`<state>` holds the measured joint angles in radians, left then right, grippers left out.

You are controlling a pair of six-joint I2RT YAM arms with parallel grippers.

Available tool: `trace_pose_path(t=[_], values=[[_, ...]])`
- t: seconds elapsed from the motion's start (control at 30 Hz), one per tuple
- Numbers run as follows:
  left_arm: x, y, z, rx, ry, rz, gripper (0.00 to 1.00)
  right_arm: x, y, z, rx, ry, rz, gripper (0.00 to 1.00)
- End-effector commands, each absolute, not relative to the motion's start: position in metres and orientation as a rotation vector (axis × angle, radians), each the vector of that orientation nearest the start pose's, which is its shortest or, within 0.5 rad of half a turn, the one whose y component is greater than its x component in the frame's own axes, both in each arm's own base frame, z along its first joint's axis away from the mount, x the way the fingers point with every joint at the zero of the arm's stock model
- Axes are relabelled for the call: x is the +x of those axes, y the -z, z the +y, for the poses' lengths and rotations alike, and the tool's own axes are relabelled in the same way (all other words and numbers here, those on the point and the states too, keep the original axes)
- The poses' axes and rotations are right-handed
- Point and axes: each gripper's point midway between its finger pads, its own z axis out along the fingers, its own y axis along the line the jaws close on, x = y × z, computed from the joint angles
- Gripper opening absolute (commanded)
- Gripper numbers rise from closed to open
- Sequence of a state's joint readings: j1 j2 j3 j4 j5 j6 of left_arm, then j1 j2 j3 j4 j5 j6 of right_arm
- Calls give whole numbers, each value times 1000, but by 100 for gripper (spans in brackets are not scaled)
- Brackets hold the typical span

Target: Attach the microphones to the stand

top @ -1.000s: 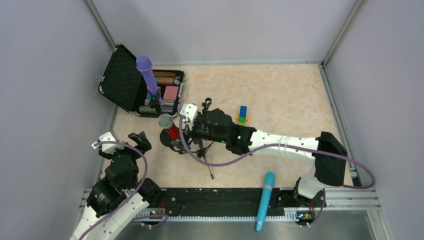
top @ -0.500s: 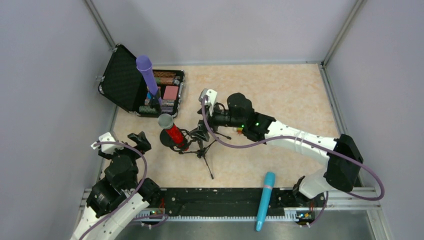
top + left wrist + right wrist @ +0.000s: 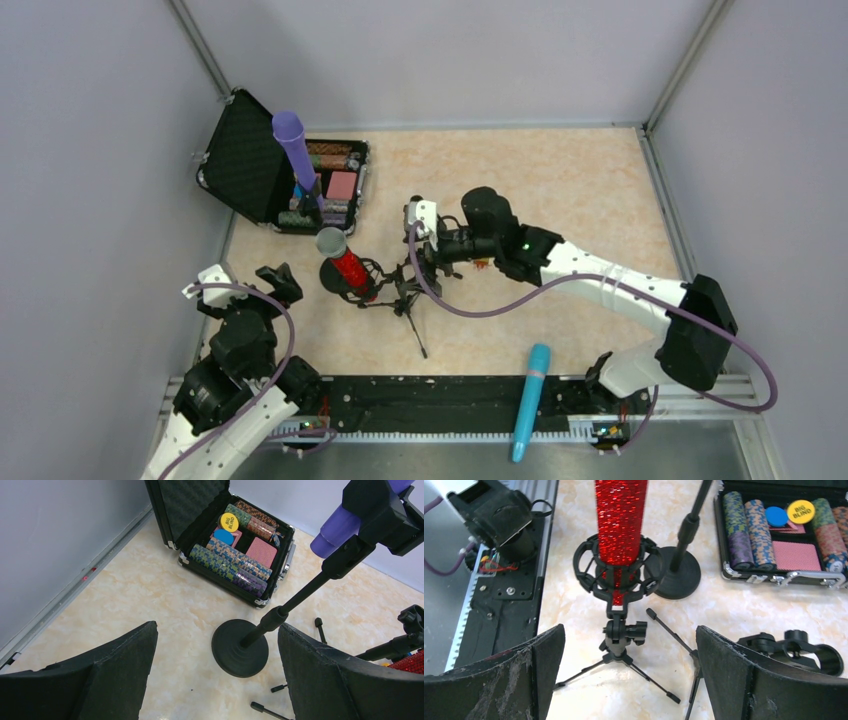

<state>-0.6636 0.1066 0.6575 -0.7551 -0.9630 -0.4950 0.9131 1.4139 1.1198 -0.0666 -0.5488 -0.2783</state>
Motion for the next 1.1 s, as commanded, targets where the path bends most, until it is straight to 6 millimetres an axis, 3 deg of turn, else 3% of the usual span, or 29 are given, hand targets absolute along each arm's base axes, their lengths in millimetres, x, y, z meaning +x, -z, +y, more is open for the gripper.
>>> trace_pose_path(t=[0.0,0.3,0.67,1.07], values=[[172,-255,36,-553,36,1558,94,185,-240,394,-1529,-998,1291,98],[172,-255,36,-554,38,1557,93,185,-220,409,-1568,-1048,1318,93],[173,-255,35,-547,39,1559,93,203,-197,429,-1542,-960,1420,85],[173,-254,36,-552,36,1558,93,204,-199,435,-1514,-987,1439,68]])
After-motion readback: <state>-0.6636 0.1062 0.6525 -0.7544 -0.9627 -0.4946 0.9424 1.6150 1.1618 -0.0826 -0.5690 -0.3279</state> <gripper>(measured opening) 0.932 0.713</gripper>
